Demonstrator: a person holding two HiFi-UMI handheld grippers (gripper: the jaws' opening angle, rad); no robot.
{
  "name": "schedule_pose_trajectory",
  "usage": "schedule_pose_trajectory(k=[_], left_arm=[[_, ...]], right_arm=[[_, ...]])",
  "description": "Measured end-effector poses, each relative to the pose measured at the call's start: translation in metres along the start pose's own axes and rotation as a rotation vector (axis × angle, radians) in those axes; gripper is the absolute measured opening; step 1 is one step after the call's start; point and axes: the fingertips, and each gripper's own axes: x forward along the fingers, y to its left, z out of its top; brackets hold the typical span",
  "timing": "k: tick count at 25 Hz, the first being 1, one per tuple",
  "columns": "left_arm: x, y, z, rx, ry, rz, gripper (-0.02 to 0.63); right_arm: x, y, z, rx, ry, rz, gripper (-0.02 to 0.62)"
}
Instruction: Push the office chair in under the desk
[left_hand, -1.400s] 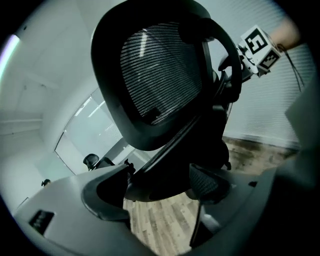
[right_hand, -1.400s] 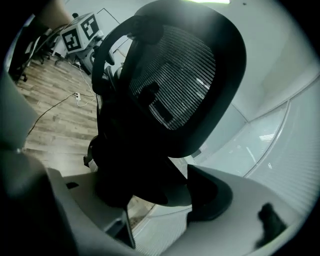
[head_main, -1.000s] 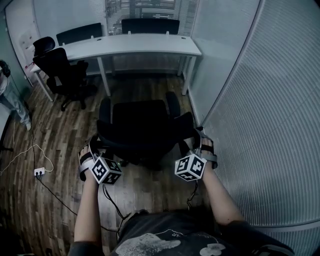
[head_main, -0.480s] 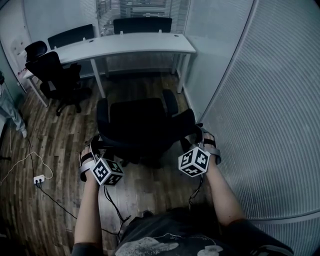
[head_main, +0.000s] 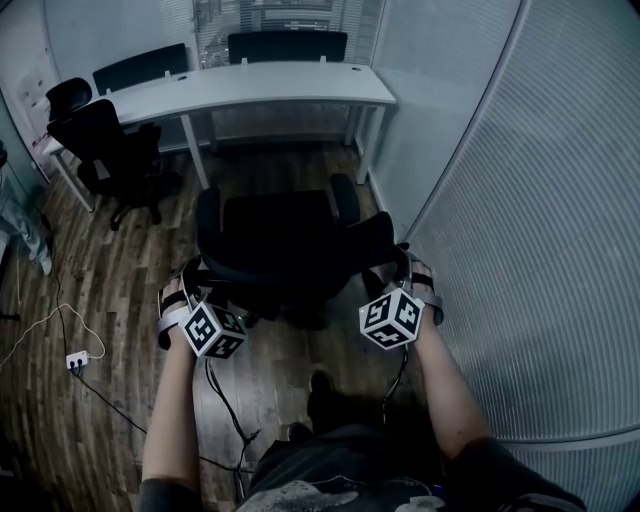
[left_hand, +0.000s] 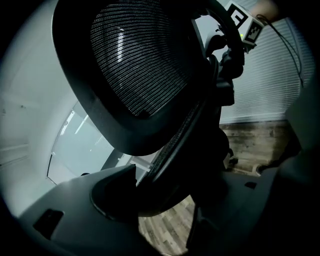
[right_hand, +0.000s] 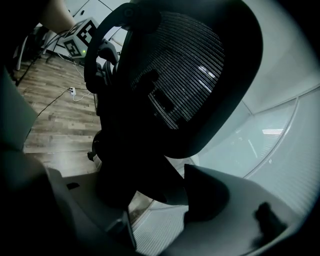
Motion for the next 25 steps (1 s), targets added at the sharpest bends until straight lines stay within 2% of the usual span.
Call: schedule_pose_trajectory(k=[14, 25], left_arm=[[0.097, 0.045, 0.017, -0.002, 0.011, 0.008, 0.310], [0.190, 0.083, 0.052, -0.004, -0.009, 0.023, 0.308]], right_arm=[[0.092, -0.035, 0.025, 0.006, -0.047, -0.009, 0.285], [0.187, -0.087, 0.038, -0.006, -0.062, 0.021, 0.284]])
